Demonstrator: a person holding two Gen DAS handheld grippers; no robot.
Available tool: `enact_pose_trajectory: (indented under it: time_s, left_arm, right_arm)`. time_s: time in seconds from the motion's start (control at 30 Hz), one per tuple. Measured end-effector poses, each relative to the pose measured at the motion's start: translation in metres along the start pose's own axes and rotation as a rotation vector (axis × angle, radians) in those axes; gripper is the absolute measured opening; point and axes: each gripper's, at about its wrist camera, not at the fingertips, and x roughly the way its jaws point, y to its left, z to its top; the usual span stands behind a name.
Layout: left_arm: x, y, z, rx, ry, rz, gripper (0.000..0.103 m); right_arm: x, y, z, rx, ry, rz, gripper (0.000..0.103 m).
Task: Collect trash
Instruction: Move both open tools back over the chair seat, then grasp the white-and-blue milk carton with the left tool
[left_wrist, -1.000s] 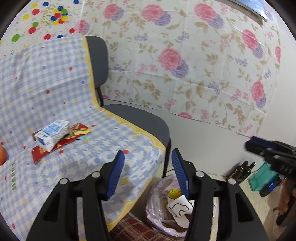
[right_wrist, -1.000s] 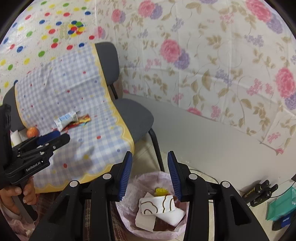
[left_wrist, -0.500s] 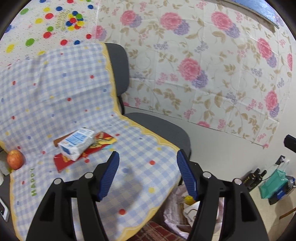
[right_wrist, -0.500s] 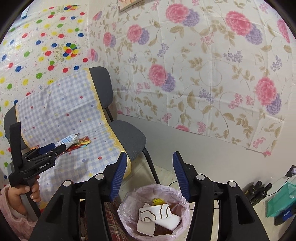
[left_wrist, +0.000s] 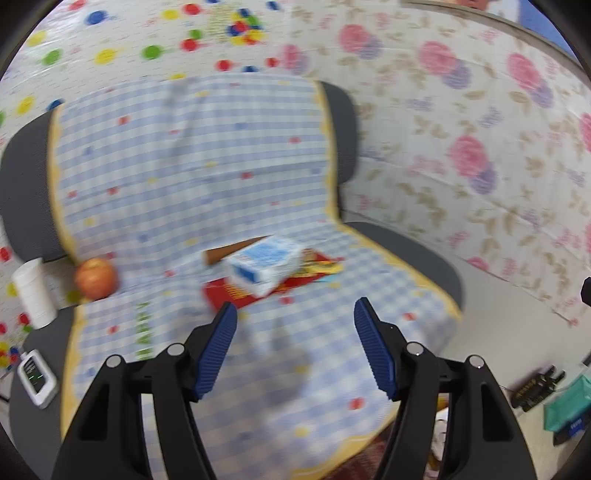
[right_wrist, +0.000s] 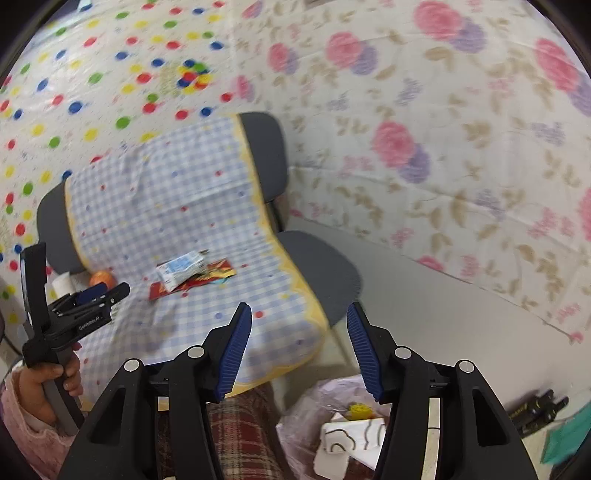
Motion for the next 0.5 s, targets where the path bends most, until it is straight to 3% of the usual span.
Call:
enact_pose_trajectory:
  time_s: [0.17,0.33,0.5]
  left_arm:
    - [-0.001,0.046,-0.007,-0.064,0.013,0.108,0.073]
    - [0.010,0.077,-0.010,-0.105,0.035,0.155,0.078]
    - [0.049,0.071,-0.008,-0.041,0.090,0.076,0.087]
  right_arm:
    - [0.049,0.029,0.008,-0.051,0.050,0.094,0.060]
    - [0.100,0.055,0.019,-0.082,0.080,0.177,0.064]
    - [0.140,0.072,0.026,-0.097,0.113,0.215,0.064]
